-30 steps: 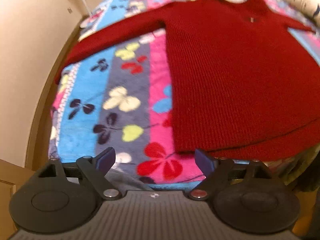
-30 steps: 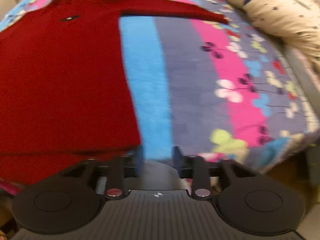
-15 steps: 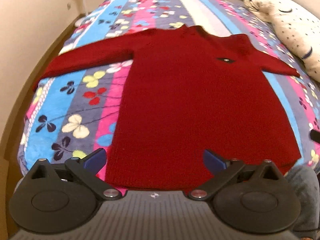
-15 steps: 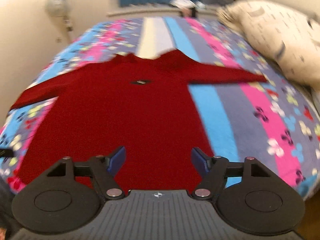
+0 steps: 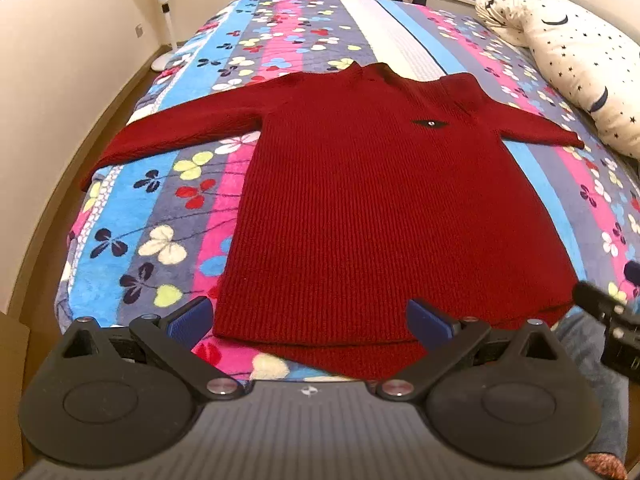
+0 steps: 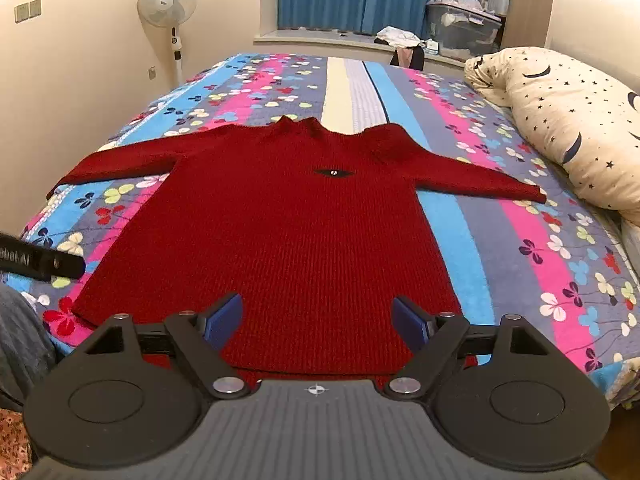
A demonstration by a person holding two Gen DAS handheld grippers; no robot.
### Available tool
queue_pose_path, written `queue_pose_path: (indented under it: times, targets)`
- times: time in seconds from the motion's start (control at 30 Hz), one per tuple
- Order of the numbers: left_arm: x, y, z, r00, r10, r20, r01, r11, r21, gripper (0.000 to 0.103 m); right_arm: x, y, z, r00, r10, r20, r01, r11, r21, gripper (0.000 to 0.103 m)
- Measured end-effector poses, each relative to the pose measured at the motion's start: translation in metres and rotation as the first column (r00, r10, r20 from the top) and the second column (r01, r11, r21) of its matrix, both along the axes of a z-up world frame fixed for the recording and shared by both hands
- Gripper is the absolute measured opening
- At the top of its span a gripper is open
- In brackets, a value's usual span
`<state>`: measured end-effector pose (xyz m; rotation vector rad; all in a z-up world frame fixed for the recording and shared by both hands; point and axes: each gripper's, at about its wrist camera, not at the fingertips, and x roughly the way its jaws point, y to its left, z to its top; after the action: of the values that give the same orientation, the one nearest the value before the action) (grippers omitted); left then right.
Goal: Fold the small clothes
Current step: 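Release the hem and lift both grippers away from the flat cardigan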
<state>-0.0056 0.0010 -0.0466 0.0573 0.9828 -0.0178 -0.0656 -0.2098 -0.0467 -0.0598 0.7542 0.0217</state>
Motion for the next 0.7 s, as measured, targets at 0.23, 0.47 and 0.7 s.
queue_pose_path:
  times: [0.23,0.47,0.7]
  targets:
    - [-0.001,0.004,0.000,1.000,-0.012,-0.002,0.012,1.000,-0.002,0.103,0.001,0.002,0.001,1.000,-0.017,-0.010,0.017,1.000,-0.003,0.084]
    - [0.013,0.005,-0.007,0.999,-0.018,-0.029,0.018,1.000,-0.007,0.103,0.015,0.002,-0.007,0.998,-0.038,-0.043,0.038,0.999,-0.004,0.084]
    - [0.035,0.009,-0.019,0.998,-0.013,-0.068,0.012,1.000,-0.018,0.103,0.034,0.003,-0.018,0.996,-0.041,-0.080,0.040,0.999,-0.015,0.084]
